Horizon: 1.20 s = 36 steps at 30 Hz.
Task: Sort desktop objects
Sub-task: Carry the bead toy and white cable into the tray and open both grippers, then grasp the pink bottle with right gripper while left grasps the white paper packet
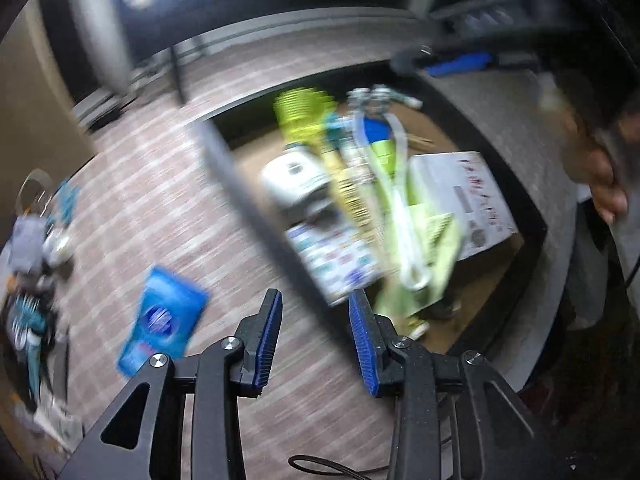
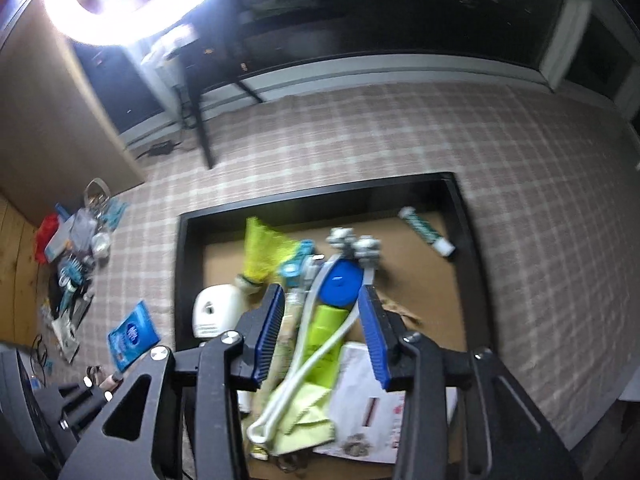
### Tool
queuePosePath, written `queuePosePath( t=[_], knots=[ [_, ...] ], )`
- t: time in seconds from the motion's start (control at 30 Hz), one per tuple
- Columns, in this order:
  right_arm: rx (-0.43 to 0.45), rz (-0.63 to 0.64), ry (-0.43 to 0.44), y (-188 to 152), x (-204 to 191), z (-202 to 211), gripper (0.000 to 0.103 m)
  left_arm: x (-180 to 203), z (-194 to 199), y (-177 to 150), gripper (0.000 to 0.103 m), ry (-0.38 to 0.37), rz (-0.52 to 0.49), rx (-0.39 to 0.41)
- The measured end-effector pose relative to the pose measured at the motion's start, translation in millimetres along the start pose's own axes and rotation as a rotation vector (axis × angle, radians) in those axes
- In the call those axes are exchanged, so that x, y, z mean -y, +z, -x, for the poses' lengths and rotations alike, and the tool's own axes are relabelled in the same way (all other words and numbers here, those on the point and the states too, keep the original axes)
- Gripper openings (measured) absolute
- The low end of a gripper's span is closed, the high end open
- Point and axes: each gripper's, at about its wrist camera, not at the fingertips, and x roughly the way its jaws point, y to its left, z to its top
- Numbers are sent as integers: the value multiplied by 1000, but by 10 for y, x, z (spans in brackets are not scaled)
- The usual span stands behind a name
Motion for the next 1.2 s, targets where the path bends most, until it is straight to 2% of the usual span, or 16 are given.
queuePosePath(
  t=[0.17, 0.43, 0.63, 0.73, 0.87, 1.03, 1.2],
  knots=[
    [-14, 112, 45, -122, -589, -122, 44, -594, 148, -289, 34, 72, 140, 11],
    [-53, 246, 129, -331, -1450, -301, 45, -1669, 430, -969, 39, 180, 404, 40],
    [-38, 328, 188, -560, -1925, -424, 45, -2492, 575, -1650, 39, 219, 657, 58],
    [-79, 408, 229, -730, -2213, -495, 45, -2776, 620, -1905, 39, 223, 742, 63],
    [-140, 576, 271, -1022, -2638, -566, 45, -3016, 627, -2065, 39, 207, 805, 72],
    [-198, 810, 291, -1413, -3079, -638, 45, -3150, 528, -2080, 39, 170, 836, 67],
    [-221, 977, 259, -1642, -3331, -728, 45, -3209, 363, -2048, 39, 158, 842, 45]
  ],
)
